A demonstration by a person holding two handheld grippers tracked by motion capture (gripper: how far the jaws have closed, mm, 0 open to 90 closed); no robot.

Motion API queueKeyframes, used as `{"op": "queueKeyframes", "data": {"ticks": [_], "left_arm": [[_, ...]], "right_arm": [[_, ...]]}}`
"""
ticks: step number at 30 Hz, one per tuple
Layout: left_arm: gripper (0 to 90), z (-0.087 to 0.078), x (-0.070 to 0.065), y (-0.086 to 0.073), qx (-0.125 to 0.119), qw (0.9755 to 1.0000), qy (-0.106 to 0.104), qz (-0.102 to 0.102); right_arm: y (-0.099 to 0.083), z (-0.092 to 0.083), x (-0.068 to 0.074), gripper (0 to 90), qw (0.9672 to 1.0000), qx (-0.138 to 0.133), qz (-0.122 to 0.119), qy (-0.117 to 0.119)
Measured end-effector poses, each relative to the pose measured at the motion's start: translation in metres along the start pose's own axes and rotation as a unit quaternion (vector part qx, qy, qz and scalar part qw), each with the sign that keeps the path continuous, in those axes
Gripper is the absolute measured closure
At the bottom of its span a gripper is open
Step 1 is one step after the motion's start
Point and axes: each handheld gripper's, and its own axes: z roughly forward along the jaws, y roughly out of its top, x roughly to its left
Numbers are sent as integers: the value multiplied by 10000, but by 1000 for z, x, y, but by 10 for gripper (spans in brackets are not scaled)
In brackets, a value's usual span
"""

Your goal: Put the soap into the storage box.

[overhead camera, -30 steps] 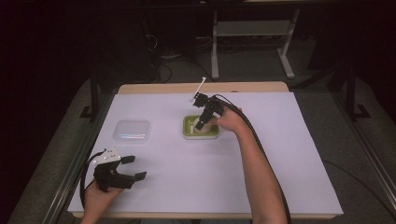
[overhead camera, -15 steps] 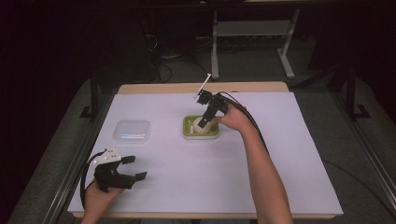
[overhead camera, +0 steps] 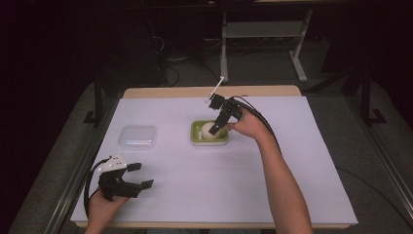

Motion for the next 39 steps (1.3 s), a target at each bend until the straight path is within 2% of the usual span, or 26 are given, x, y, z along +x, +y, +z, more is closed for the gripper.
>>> {"op": "queueKeyframes", "data": {"ticks": [2, 16, 22, 39], "left_arm": [[165, 0, 1, 0, 1, 10000, 2, 69], [165, 1, -1, 0, 33, 10000, 1, 52], [165, 1, -1, 0, 44, 10000, 7, 86], [165, 1, -1, 0, 38, 10000, 0, 77]], "right_arm": [[-3, -1, -1, 250, 10000, -33, 42, 25], [-22, -11, -1, 246, 9997, -178, 154, 91], [-30, -12, 1, 238, 9998, -142, 161, 33], [-57, -26, 7, 238, 9990, -341, 278, -49]]}}
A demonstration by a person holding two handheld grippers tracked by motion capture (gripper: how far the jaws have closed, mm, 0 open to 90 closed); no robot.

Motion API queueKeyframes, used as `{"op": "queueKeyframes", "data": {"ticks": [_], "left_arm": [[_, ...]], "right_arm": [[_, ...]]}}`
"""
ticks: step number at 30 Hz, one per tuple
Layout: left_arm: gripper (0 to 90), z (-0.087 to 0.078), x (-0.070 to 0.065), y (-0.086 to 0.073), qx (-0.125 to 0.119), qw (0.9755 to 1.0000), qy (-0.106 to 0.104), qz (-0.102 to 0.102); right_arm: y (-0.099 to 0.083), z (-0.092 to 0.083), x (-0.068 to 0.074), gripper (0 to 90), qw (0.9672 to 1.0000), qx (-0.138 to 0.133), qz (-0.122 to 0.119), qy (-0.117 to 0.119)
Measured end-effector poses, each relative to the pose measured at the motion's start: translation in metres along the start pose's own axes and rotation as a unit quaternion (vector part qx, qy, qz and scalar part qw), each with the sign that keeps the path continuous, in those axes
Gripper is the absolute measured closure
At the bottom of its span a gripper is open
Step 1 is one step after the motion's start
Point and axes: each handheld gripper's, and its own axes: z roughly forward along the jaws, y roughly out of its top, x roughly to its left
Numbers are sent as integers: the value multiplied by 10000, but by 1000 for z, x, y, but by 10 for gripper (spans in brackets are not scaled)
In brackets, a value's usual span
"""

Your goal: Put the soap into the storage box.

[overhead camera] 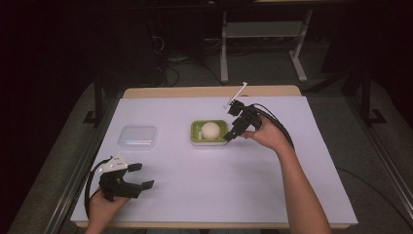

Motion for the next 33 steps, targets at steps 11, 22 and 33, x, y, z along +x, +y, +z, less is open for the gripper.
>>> {"op": "queueKeyframes", "data": {"ticks": [11, 22, 33], "left_arm": [[165, 0, 0, 0, 6, 10000, 5, 4], [165, 0, 0, 0, 35, 10000, 12, 24], [165, 1, -1, 0, 81, 10000, 5, 36]], "right_arm": [[-11, -7, 5, 231, 10000, -37, 18, 6], [-23, -7, 10, 220, 10000, -57, -2, 30], [-36, -14, 19, 222, 9999, -131, -91, 11]]}}
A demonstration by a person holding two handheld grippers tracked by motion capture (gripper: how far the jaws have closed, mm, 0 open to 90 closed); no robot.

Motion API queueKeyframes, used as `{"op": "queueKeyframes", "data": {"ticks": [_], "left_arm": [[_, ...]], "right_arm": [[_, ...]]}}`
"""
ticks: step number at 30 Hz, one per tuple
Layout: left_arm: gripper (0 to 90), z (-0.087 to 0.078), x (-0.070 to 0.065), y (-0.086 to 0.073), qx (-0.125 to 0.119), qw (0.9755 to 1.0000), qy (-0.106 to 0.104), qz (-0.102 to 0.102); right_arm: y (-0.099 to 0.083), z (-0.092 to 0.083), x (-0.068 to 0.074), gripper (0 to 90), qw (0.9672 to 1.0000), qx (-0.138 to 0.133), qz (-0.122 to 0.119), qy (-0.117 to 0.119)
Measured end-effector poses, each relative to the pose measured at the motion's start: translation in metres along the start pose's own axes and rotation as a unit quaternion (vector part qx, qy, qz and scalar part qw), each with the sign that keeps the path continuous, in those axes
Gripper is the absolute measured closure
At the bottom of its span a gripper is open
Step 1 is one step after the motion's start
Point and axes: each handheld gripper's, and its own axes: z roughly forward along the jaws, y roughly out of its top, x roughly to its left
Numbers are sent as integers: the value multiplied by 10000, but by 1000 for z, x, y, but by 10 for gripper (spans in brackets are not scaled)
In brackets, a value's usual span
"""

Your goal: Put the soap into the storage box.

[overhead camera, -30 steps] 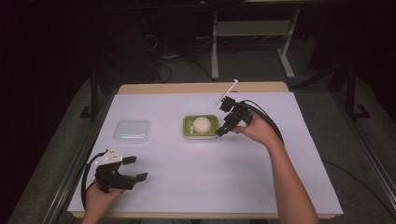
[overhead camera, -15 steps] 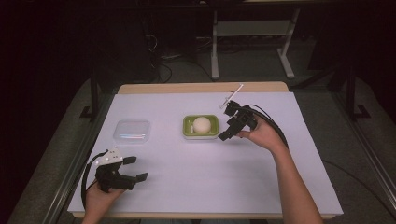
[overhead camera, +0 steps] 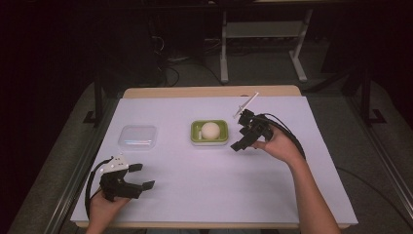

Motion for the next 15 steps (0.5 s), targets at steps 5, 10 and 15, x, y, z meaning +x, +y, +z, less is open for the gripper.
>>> {"op": "queueKeyframes", "data": {"ticks": [5, 10, 15], "left_arm": [[165, 0, 0, 0, -8, 10000, 4, -7], [165, 0, 0, 0, -2, 10000, 9, -7], [165, 1, -1, 0, -23, 10000, 5, -7]], "right_arm": [[-6, 0, 4, 222, 10000, -32, -27, -12], [-13, 1, 8, 222, 10000, -39, -60, 20], [-21, 1, 11, 222, 10000, -51, -15, 40]]}}
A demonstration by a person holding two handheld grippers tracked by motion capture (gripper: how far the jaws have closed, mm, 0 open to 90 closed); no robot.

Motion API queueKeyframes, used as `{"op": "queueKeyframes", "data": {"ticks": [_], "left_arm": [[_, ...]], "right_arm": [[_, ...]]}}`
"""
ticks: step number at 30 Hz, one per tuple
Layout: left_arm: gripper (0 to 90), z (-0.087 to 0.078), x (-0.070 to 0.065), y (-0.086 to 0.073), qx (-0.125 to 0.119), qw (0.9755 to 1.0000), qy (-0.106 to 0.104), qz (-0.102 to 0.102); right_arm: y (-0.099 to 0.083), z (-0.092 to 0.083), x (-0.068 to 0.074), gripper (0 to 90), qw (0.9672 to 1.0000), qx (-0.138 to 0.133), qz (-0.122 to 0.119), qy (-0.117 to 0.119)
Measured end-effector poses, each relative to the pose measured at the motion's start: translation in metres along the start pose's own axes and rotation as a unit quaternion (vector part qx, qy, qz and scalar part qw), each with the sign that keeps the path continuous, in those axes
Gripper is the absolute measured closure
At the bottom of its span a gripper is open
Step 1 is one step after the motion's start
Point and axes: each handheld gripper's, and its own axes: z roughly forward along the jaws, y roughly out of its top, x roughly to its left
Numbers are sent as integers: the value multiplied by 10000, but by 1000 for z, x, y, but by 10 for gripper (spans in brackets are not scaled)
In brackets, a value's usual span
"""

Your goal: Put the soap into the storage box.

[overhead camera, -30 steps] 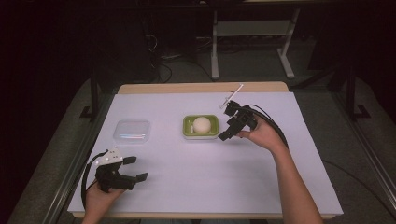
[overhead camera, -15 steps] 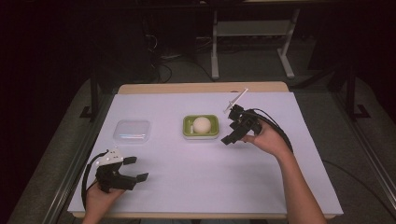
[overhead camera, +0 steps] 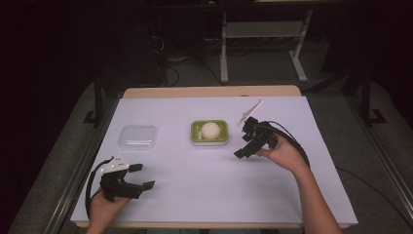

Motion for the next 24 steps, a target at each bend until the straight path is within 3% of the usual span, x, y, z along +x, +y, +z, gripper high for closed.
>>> {"op": "queueKeyframes", "data": {"ticks": [24], "left_arm": [[165, 0, 0, 0, -1, 10000, 38, -9]], "right_arm": [[-38, -5, 11, 217, 9998, -119, 178, -49]]}}
